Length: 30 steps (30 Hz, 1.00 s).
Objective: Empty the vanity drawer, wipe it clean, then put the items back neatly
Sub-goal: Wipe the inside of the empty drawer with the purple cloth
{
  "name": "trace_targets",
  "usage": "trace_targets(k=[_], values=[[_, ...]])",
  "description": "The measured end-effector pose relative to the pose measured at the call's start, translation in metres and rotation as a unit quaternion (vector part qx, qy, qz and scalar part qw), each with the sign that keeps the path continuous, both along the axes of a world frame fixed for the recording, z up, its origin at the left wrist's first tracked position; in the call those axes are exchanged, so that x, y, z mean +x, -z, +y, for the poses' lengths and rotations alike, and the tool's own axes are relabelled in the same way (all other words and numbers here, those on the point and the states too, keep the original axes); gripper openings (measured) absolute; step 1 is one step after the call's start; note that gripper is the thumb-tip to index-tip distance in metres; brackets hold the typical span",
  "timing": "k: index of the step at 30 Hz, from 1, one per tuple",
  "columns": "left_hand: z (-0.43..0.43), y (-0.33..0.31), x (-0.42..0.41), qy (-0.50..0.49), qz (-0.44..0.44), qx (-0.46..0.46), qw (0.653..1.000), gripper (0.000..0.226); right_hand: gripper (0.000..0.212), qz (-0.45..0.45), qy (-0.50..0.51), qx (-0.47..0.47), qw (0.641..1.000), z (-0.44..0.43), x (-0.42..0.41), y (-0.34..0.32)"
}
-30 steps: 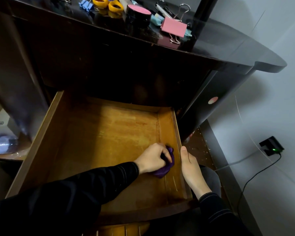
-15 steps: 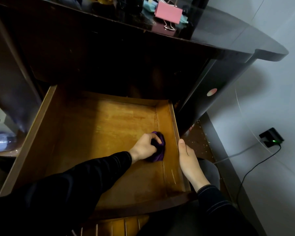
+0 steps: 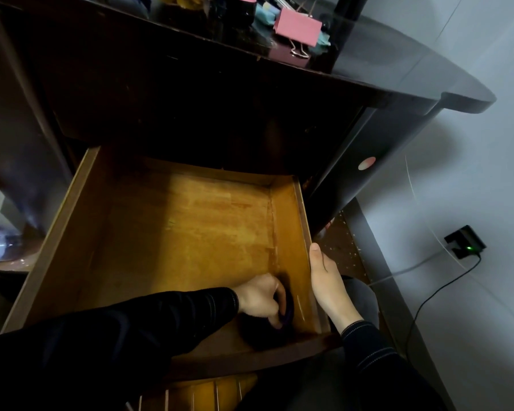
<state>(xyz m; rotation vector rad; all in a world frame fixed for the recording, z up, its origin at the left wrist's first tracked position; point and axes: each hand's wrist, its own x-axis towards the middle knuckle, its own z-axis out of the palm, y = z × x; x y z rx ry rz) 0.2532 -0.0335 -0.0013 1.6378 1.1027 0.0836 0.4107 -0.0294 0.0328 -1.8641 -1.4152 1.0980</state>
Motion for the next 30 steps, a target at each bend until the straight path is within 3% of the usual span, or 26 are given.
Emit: trace_targets(k=[3, 10, 13, 18, 23, 27, 30], values=[[-0.004, -0.001, 0.003, 0.003, -0.007, 0.008, 1.000, 0.019, 0.039, -0.004, 0.004, 0.000, 1.000, -0.001, -0.002, -0.002], [0.013, -0.015, -0.009, -0.161, -0.115, 0.071, 0.978, 0.021, 0.043, 0.000, 0.000, 0.004, 1.000, 0.000, -0.001, 0.000], [0.007, -0.017, -0.009, -0.108, -0.132, 0.089, 0.981, 0.021, 0.054, 0.000, -0.002, 0.018, 1.000, 0.000, 0.000, 0.002], [0.003, -0.024, -0.012, -0.019, -0.132, 0.095, 0.987, 0.015, 0.054, 0.006, -0.006, 0.023, 1.000, 0.001, 0.001, 0.004], [0.010, -0.030, -0.020, -0.048, -0.192, 0.114, 0.973, 0.019, 0.055, 0.005, -0.012, 0.023, 1.000, 0.002, 0.002, 0.005], [-0.004, -0.015, -0.013, 0.029, -0.131, 0.114, 0.984, 0.014, 0.048, 0.015, -0.009, 0.016, 1.000, 0.002, 0.003, 0.005], [-0.005, -0.013, -0.012, 0.030, -0.130, 0.123, 0.983, 0.013, 0.042, 0.016, -0.002, 0.014, 1.000, 0.000, 0.001, 0.003]])
